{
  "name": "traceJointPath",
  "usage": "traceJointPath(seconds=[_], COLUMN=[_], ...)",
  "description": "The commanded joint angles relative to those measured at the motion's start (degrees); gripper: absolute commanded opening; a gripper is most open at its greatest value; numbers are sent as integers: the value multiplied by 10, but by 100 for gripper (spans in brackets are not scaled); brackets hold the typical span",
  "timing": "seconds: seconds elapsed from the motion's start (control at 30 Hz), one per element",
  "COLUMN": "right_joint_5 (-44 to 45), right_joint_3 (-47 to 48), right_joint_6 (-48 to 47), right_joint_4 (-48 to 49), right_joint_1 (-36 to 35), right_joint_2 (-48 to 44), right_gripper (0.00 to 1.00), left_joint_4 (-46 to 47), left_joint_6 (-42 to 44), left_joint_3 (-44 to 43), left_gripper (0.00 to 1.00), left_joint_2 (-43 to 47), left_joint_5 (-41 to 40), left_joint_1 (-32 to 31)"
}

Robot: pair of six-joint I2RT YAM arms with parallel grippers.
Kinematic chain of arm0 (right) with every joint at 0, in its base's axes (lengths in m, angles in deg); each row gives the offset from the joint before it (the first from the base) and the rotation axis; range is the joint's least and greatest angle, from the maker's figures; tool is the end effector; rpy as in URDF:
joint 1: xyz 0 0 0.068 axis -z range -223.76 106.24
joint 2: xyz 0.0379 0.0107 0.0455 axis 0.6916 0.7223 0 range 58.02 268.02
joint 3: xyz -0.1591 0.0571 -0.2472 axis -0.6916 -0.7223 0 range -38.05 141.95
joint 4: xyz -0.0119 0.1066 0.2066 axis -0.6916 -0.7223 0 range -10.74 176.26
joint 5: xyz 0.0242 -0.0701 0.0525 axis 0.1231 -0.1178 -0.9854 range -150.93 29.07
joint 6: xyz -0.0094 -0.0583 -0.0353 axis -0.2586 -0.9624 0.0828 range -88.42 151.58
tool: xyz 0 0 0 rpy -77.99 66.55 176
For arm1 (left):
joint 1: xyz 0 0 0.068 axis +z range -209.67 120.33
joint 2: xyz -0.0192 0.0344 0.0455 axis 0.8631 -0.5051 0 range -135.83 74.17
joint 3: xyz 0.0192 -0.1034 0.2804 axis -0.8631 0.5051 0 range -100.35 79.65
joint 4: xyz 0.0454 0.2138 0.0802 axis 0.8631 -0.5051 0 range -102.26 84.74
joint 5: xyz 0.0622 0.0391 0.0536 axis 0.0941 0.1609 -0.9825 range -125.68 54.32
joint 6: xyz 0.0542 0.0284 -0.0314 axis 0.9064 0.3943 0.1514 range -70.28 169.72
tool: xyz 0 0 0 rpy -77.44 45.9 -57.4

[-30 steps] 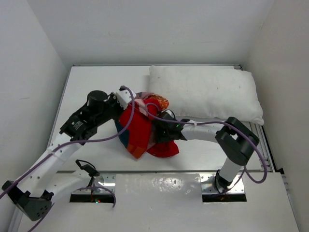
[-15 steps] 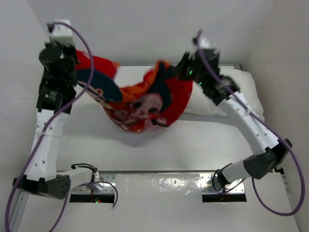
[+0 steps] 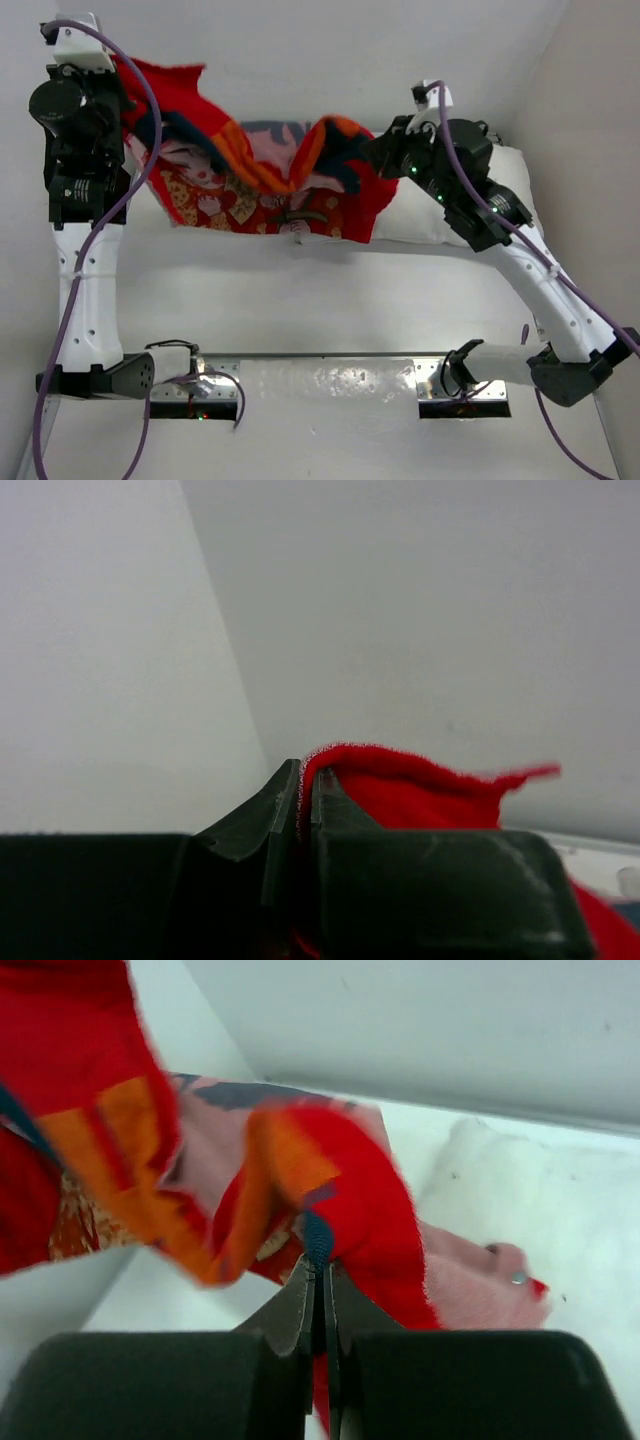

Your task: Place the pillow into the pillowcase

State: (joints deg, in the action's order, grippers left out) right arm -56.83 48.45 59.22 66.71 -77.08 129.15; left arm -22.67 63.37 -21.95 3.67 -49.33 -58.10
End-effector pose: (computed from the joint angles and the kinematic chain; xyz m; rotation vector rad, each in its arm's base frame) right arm 0.2072 0.1315 0.4945 -0.0278 1.6978 0.7479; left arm 0.1990 0.0185 0.5806 -0.0618 1.3473 0.3830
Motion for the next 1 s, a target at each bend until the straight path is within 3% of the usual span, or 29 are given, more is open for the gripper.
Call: traceJointPath(seconds=[0.0,0.13,0.2,0.3,0.47,0.6,0.7,0.9,0.97], right_joint_5=[29,29,21,15,-10,-37,-39,-30,-14], right_joint_3=[43,144,274,349,256,277,361,358,414], right_joint_6=[-29,-42,-47,-42,48,133,188,251,250], right_joint_4=[21,-45,-69,-70,49,92,122,312,323], right_joint_1=[-8,-6,3,20,77,121,150,165,163], right_joint_2=[0,71,124,171,193,245,300,359,403], right_gripper=[0,0,0,0,0,0,0,0,0], left_joint_4=[15,20,47,65,59,62,62,86,84], left_joint_6=[-10,-42,-52,-52,-64,-88,-113,-131,-154], left_joint_3=[0,-35,-57,-74,-16,13,-34,-106,-150], left_gripper=[0,0,0,0,0,0,0,0,0], left_joint_2=[7,0,0,-2,-3,-42,-91,-186,-239], left_joint_5=[0,-1,-4,-10,4,3,3,3,-3], left_joint_1=[33,43,43,43,44,47,54,68,73])
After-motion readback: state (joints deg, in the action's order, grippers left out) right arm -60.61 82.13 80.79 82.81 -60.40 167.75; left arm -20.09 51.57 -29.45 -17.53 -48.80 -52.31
